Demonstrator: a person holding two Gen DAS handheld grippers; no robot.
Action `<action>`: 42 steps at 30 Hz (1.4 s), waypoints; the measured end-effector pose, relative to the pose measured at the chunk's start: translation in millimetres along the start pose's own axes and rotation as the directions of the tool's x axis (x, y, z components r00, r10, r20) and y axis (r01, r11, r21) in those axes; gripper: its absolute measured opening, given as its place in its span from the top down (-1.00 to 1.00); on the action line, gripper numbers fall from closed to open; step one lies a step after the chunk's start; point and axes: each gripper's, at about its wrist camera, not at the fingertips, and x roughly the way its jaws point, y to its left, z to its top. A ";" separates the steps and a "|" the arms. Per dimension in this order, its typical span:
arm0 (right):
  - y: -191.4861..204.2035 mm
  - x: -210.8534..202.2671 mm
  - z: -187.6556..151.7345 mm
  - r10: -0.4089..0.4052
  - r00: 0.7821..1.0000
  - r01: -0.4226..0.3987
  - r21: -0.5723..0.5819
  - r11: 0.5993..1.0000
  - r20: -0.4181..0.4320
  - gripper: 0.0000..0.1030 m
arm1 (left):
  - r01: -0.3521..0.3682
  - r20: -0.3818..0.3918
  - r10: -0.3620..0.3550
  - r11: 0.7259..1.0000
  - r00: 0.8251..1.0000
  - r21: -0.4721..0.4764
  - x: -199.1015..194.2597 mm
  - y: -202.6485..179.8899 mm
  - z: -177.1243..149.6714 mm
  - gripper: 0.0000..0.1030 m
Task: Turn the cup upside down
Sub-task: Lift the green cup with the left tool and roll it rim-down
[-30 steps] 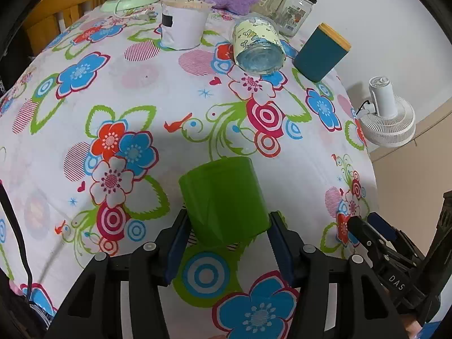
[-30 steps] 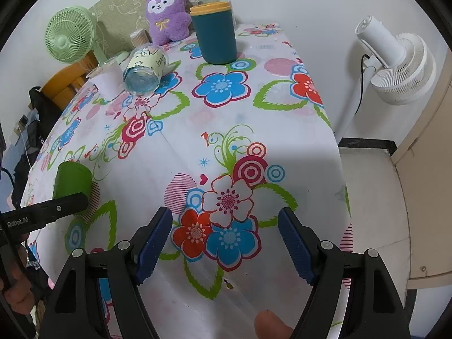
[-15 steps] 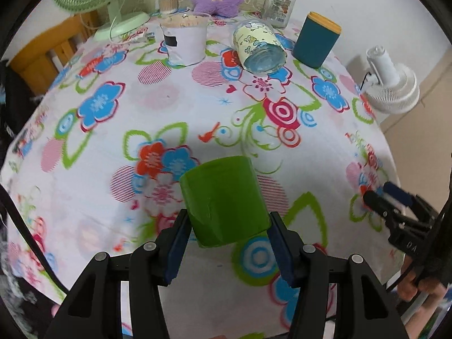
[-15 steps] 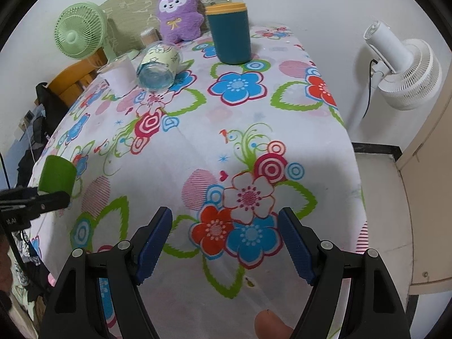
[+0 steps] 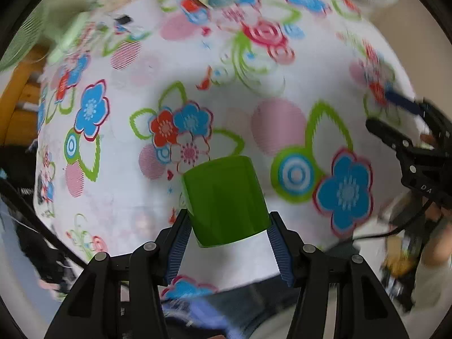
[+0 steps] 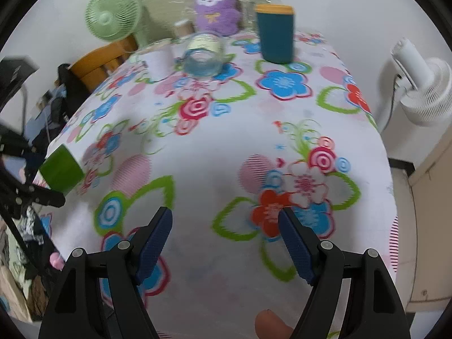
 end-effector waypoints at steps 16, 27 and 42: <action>42.2 -5.8 -17.6 0.000 1.000 0.004 -0.149 0.989 0.022 -0.54 | 0.039 -0.455 0.070 0.973 0.888 0.226 46.1 -27.1 27.8 -0.11; 51.9 -3.1 -13.0 0.033 0.999 -0.026 -0.187 0.982 0.033 -0.54 | 0.036 -0.451 0.059 0.980 0.891 0.198 45.5 -17.5 40.6 -0.24; 70.5 -14.1 -3.4 0.037 0.997 -0.022 -0.226 0.974 0.061 -0.54 | 0.059 -0.358 0.000 0.986 0.934 0.155 21.1 -3.9 38.5 -0.78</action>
